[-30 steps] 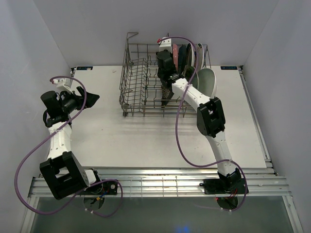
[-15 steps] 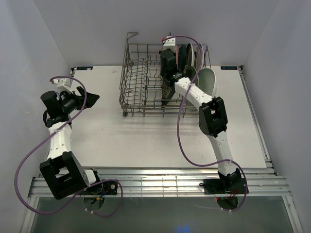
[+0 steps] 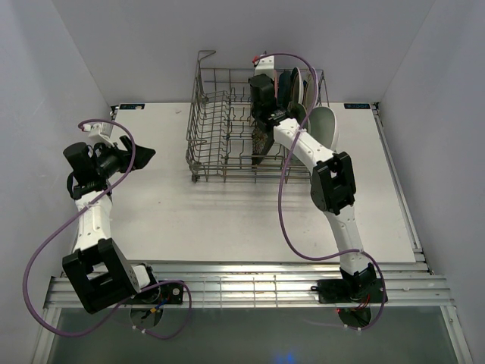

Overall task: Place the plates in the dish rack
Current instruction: Insert the plate into the dish rack.

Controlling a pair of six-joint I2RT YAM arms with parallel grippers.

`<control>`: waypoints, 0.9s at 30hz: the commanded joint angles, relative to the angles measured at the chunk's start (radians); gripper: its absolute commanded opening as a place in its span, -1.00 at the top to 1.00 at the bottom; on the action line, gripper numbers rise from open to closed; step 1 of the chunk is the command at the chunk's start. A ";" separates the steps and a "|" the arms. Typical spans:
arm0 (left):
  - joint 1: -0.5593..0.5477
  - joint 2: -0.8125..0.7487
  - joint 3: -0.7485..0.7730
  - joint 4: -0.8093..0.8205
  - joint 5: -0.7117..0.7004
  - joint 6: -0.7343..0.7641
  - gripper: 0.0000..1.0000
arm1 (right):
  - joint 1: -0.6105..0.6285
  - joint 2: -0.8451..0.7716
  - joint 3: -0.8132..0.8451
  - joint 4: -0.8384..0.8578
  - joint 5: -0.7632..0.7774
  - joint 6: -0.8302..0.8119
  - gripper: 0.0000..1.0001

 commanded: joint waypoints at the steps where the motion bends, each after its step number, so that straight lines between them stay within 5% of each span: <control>1: -0.003 -0.037 0.021 -0.012 0.007 0.011 -0.92 | -0.001 -0.111 0.090 0.050 -0.013 0.052 0.84; 27: -0.003 -0.051 0.024 -0.032 -0.001 0.025 -0.92 | 0.079 -0.124 0.104 0.051 0.054 -0.026 0.84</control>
